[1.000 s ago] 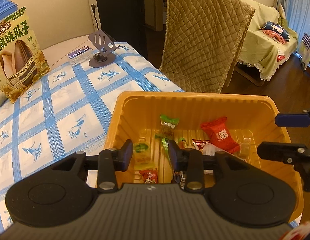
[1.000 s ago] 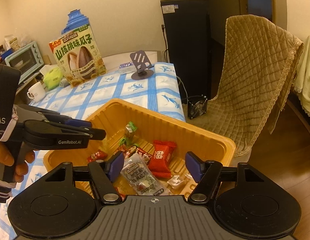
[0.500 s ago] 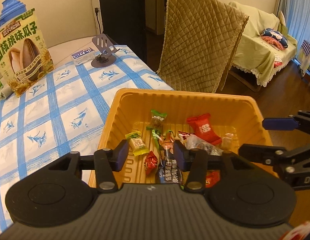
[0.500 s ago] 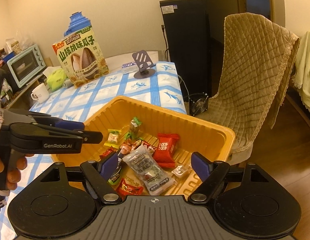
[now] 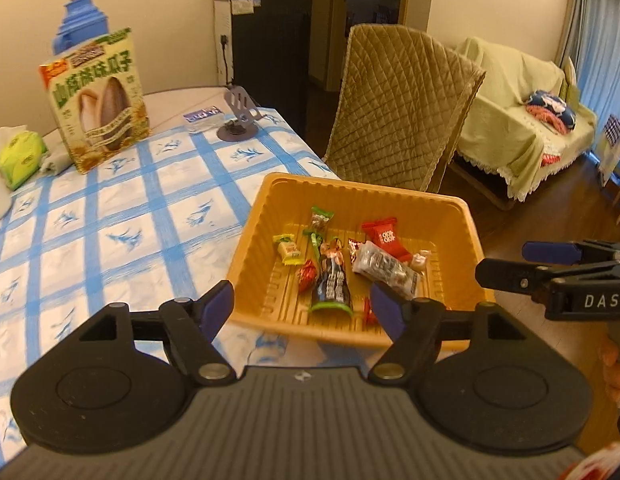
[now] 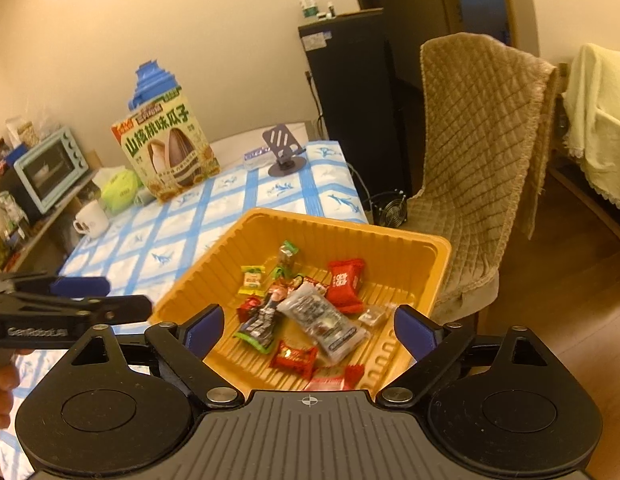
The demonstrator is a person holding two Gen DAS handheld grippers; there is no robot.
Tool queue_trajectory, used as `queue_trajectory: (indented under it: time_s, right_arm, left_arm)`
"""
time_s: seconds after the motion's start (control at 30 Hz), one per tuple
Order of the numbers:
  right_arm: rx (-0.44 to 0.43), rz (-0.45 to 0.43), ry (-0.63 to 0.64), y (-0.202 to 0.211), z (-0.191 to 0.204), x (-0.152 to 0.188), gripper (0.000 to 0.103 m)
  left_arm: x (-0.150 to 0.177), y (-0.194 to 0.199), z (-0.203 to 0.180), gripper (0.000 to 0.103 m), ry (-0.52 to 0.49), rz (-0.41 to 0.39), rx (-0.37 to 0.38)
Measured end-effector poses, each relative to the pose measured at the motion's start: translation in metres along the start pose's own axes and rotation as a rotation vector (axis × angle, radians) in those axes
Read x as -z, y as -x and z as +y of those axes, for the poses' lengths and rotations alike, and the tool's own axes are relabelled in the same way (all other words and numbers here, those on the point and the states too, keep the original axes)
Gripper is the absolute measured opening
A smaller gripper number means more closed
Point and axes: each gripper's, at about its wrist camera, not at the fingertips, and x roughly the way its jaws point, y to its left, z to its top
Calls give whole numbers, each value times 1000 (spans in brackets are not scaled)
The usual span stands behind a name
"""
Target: Organize snacks
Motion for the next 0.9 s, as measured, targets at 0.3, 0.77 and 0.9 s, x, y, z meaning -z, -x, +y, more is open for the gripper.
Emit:
queue_trajectory:
  time_s: [0.3,0.77,0.9]
  right_arm:
    - [33,47,-1,47,62,46,93]
    - [47,110,23,88,171,129,93]
    - [48,121,31,96,195,146,93]
  left_arm:
    - [55,79,34,80,59,23,-22]
    - [148,169,92,80,95,73,-38]
    - [168,186,103,80,103,79,-36]
